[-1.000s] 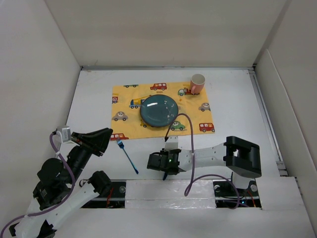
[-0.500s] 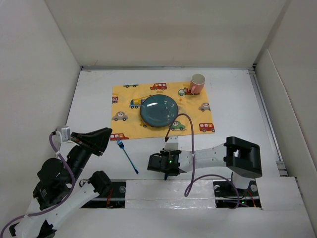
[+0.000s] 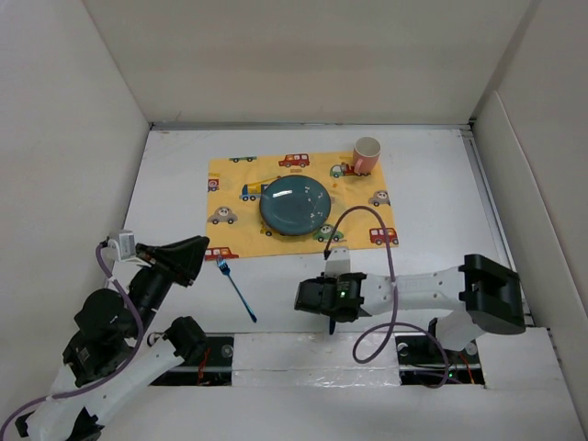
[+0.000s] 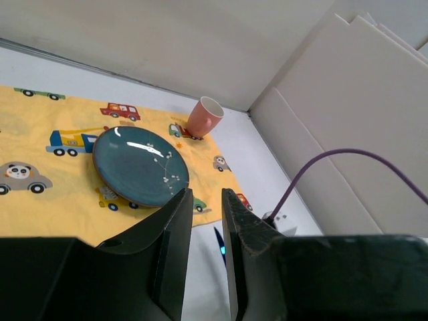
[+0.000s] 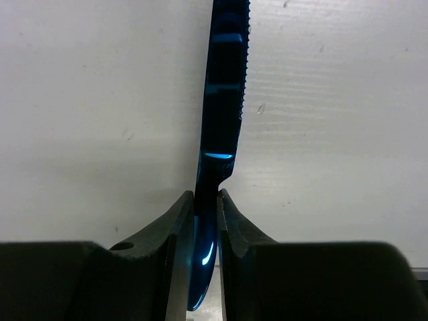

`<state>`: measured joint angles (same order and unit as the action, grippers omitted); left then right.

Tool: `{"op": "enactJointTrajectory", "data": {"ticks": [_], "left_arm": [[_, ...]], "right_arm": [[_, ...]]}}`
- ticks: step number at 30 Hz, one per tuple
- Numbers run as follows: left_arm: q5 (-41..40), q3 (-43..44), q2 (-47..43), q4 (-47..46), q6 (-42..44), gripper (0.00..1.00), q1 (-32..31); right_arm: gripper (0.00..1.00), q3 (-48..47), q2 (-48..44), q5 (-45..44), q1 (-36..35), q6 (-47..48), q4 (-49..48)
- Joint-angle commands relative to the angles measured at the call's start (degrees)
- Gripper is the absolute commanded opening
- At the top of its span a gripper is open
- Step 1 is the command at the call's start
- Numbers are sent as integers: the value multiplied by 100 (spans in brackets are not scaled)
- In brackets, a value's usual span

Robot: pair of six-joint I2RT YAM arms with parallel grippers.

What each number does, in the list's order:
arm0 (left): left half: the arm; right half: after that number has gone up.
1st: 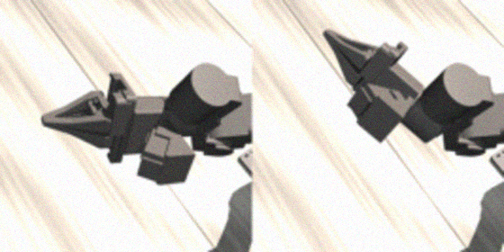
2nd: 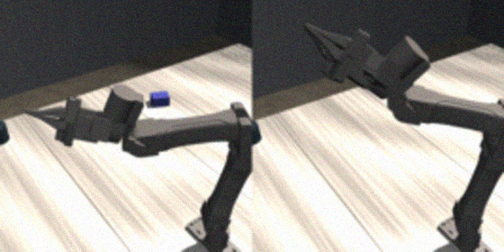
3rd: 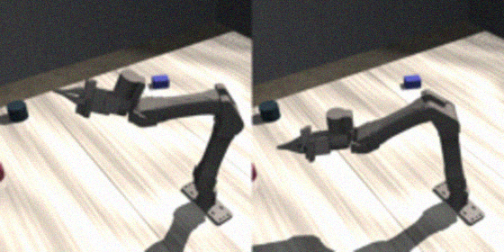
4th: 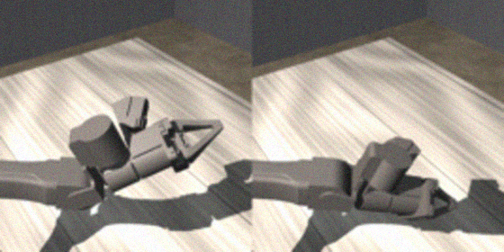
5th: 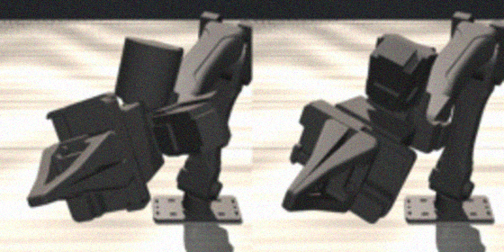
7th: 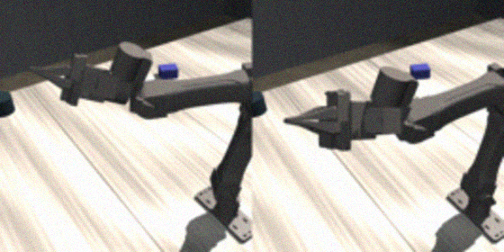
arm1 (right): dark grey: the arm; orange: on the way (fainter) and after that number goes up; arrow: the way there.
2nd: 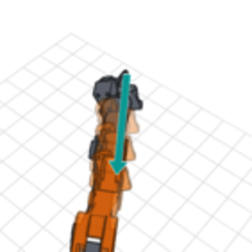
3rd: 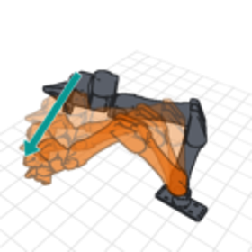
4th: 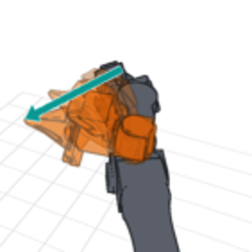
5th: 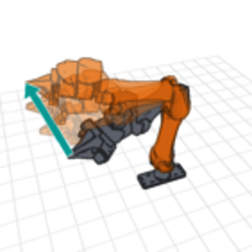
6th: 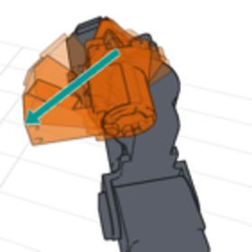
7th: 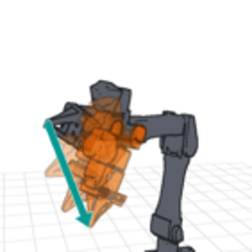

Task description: Set the dinner table for one person

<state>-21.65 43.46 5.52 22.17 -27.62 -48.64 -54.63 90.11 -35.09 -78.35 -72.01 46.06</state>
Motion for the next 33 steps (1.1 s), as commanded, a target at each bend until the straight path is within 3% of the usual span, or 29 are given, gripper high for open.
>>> {"op": "enactJointTrajectory", "data": {"ticks": [1, 6, 11, 17, 24, 33], "left_arm": [[-129, 22, 195, -108, -33, 21, 13], [-164, 39, 292, -64, -60, 21, 13], [-278, 31, 458, -38, -68, 21, 13], [-436, 40, 477, 103, -139, 21, 13], [-533, 39, 424, 156, -174, 22, 13], [-603, 48, 512, 156, -165, 22, 13]], "right_arm": [[0, 57, -650, -349, 231, 431, -52], [0, 391, -1249, -148, 1162, 1459, -782], [0, 401, -1434, 369, 2357, 3304, -2152], [0, -221, -428, 1668, 4263, 5009, -3313], [0, -1136, 577, 2533, 4986, 5443, -3499], [0, -1708, 1421, 2823, 5101, 5654, -3402]]}}
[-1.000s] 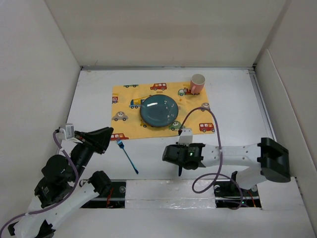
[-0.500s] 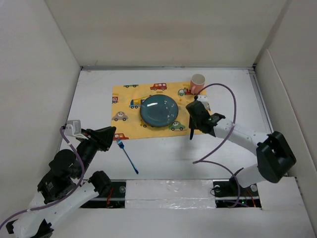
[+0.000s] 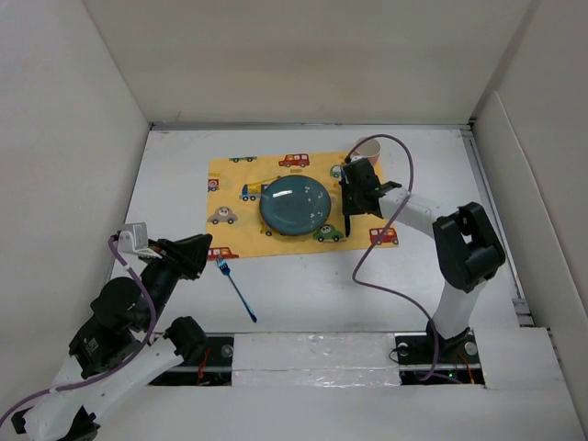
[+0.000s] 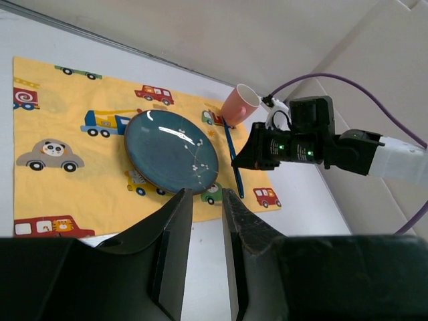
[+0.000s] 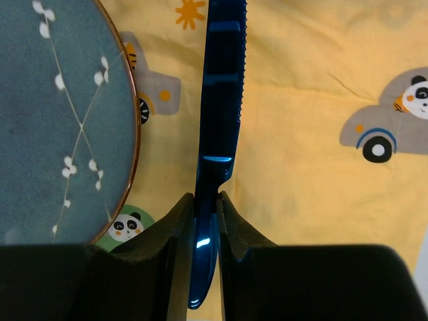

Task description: Set the dinner table for one person

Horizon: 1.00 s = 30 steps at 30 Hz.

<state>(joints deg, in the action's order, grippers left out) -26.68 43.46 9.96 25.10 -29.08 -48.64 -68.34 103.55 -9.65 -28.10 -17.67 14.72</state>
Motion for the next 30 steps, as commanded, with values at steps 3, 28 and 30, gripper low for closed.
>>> {"op": "enactJointTrajectory", "data": {"ticks": [3, 28, 30], "left_arm": [[-101, 57, 112, -120, -27, 22, 13], [-777, 119, 551, 275, -404, 29, 13], [-1425, 223, 918, 825, -1103, 35, 13]], "right_arm": [[0, -504, 332, 332, 208, 194, -181], [54, 108, -1573, -396, -309, -254, -92], [17, 459, -2046, -458, -520, -281, -276]]}}
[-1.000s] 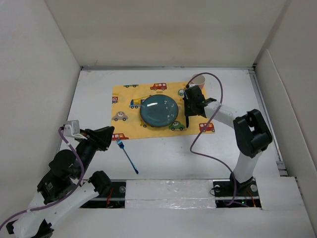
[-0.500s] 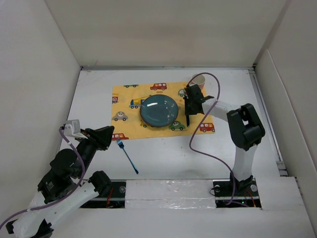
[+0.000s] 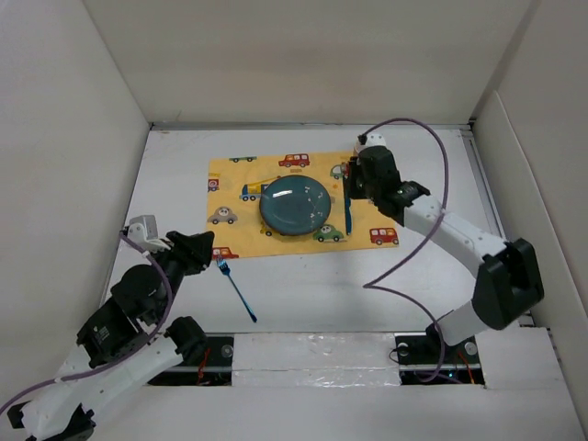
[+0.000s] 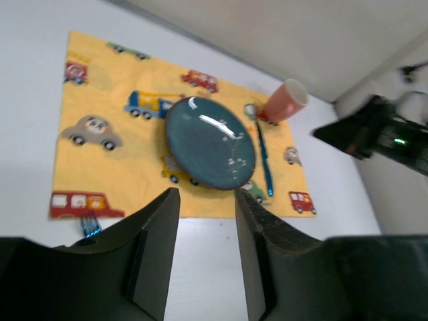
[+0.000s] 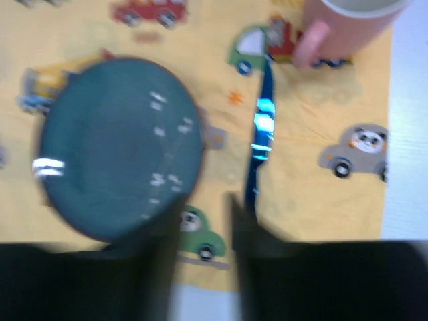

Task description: Set the dinner table for one person

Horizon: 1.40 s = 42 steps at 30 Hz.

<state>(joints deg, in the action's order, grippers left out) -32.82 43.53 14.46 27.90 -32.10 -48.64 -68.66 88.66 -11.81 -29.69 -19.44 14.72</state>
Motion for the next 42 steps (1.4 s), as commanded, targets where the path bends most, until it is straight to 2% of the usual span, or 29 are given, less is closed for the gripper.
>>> {"op": "enactJointTrajectory", "data": {"ticks": [1, 2, 4, 7, 10, 12, 14, 17, 18, 21, 23, 25, 26, 31, 36, 42], "left_arm": [[-1057, 296, 635, 819, -1077, 37, 13], [-1304, 340, 811, 979, -1245, 38, 13], [-1271, 367, 1330, 1077, -1456, 42, 13], [-780, 446, 2164, 1173, -1702, 48, 13], [-218, 613, 2982, 1463, -2265, 50, 65], [178, 535, 3325, 1473, -2599, 51, 127], [598, 298, 3397, 1228, -2696, 50, 302], [1161, -291, 3467, 665, -2802, 42, 574], [1216, -518, 3546, 560, -2924, 36, 723], [1330, -792, 3721, 497, -3214, 28, 725], [1383, -898, 3783, 541, -3452, 28, 725], [1436, -1074, 3862, 559, -3618, 34, 725], [1558, -1275, 3950, 559, -3698, 44, 725], [1472, -1382, 4179, 532, -3821, 47, 725], [1199, -1259, 4591, 585, -4058, 38, 725], [962, -1075, 5049, 726, -4182, 33, 725]], "right_arm": [[6, 494, -700, -234, -362, -112, -312], [0, 686, -823, -242, -449, -121, -347], [0, 880, -1165, -295, -519, -165, -408], [0, 1302, -1657, -339, -582, -227, -584], [4, 1619, -2053, -435, -643, -323, -655], [10, 1742, -2423, -322, -643, -490, -707], [15, 1882, -2817, -59, -643, -639, -829], [18, 2269, -3179, 153, -643, -762, -1208], [19, 2357, -3423, 197, -643, -815, -1330], [20, 2656, -3837, 267, -643, -930, -1419], [21, 2989, -3962, 276, -643, -965, -1875], [22, 3034, -4041, 355, -582, -982, -1911], [22, 3052, -4024, 416, -529, -1017, -1920], [24, 3017, -3954, 855, -529, -1026, -1911], [25, 2929, -3918, 1067, -529, -1018, -1824], [25, 2938, -4128, 1006, -529, -1009, -1719]]}}
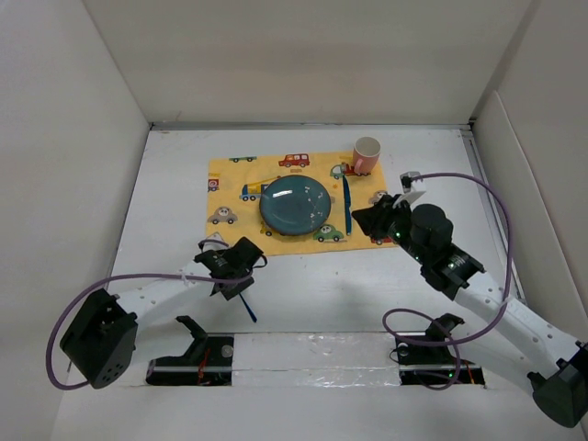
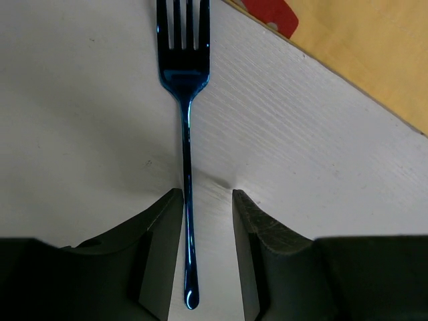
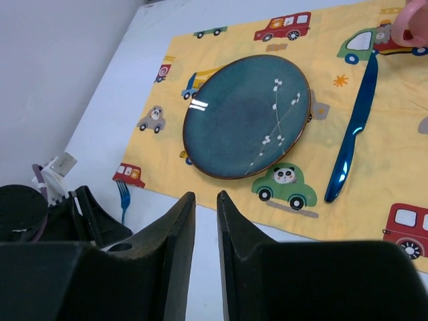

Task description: Set the dinner table for one person

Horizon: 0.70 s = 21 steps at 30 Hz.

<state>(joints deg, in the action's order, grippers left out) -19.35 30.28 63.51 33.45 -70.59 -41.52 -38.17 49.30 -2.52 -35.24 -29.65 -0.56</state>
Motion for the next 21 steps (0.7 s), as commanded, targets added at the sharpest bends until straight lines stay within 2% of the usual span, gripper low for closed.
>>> {"op": "enactJointTrajectory", "data": {"ticks": [1, 5, 8, 10, 15, 17, 21], "left_arm": [[-376, 267, 188, 170, -333, 32, 12], [-534, 426, 259, 469, -525, 31, 12], [-605, 417, 206, 365, -509, 37, 64], [-578, 338, 311, 259, -465, 37, 65], [-175, 364, 918, 100, -429, 29, 135], [-43, 364, 848, 118, -421, 27, 135], [98, 163, 488, -40, -289, 12, 135]], "right_arm": [[25, -103, -227, -2, 26, 3, -208], [26, -103, -333, 33, 26, 21, -147], [26, -94, -386, 6, 26, 20, -147], [26, -129, -456, -46, 26, 21, -68], [26, -111, -544, -134, 79, 21, -33], [26, -120, -553, -239, 79, 21, 29], [26, -147, -588, -266, 132, 21, 29]]}}
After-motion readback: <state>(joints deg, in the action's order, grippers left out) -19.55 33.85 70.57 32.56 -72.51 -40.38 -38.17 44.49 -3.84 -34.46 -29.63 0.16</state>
